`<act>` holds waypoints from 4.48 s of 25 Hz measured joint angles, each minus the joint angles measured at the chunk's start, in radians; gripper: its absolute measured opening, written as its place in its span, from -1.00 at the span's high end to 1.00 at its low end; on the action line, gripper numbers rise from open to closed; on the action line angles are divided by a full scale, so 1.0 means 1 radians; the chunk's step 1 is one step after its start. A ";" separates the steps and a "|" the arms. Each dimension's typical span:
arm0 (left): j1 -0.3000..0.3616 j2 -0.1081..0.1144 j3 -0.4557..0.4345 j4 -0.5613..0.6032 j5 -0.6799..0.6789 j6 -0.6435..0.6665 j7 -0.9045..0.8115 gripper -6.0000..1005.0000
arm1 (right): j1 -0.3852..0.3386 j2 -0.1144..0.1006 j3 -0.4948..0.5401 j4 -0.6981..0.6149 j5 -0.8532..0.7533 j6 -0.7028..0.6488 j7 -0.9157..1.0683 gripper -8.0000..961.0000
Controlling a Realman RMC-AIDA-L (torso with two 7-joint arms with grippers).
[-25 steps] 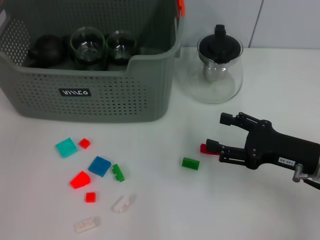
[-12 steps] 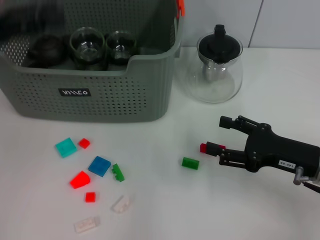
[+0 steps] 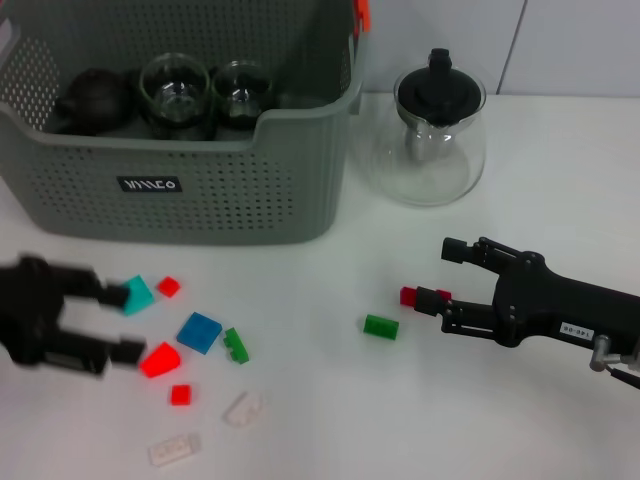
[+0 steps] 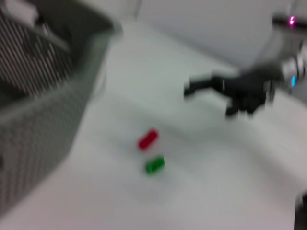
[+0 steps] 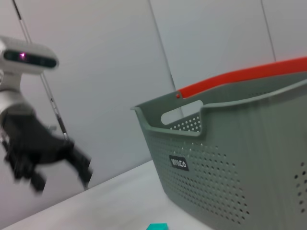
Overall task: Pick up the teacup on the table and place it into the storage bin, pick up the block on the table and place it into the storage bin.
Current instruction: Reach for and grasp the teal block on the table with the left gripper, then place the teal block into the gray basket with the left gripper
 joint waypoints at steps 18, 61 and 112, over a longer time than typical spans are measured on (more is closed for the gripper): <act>0.096 -0.138 0.080 0.009 0.093 -0.439 0.194 -0.58 | 0.010 0.007 -0.005 0.011 -0.011 0.031 0.008 -0.97; 0.044 -0.136 0.093 -0.256 0.109 -0.830 0.313 -0.51 | 0.019 0.012 -0.004 0.011 -0.011 0.024 0.022 -0.97; -0.384 0.101 0.119 -0.203 -0.056 -0.752 -0.414 0.19 | 0.027 0.007 0.004 0.006 -0.005 0.001 0.019 -0.97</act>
